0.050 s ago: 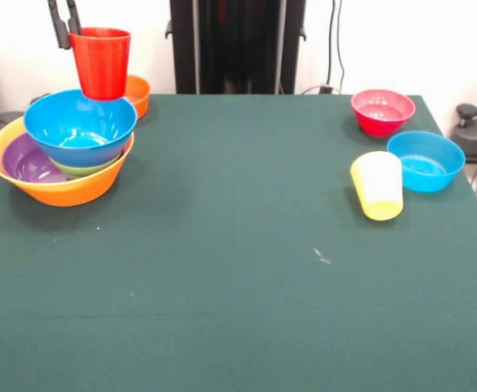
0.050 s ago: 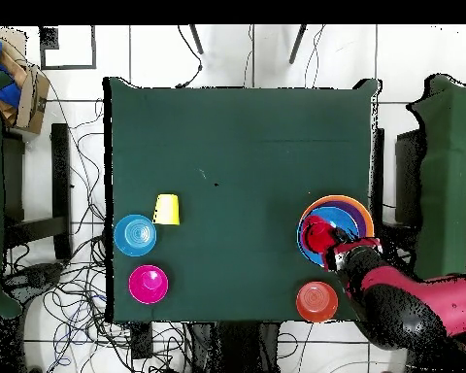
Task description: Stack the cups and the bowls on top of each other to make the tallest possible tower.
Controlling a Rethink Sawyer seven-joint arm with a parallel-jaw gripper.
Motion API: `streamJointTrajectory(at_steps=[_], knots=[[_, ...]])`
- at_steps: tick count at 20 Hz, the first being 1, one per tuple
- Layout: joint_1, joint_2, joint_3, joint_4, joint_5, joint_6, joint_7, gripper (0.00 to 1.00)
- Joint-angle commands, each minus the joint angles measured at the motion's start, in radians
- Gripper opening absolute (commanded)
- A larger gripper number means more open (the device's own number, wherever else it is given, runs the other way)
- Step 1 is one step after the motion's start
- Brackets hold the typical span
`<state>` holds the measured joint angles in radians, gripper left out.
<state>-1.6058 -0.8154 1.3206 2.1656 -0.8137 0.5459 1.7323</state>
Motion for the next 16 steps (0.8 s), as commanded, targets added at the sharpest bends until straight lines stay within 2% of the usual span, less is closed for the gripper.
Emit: streamJointTrajectory(at_steps=[1, 6, 9, 13, 16], knots=[[0.076, -0.002, -0.030, 0.072, -0.061, -0.059, -0.067, 0.00], [0.104, 0.018, -0.059, 0.067, -0.084, -0.084, -0.058, 0.00], [0.093, 0.061, -0.064, 0.033, -0.081, -0.056, -0.128, 0.00], [0.076, 0.142, -0.074, -0.055, -0.088, 0.009, -0.279, 0.00], [0.077, 0.186, -0.084, -0.102, -0.086, 0.042, -0.337, 0.00]])
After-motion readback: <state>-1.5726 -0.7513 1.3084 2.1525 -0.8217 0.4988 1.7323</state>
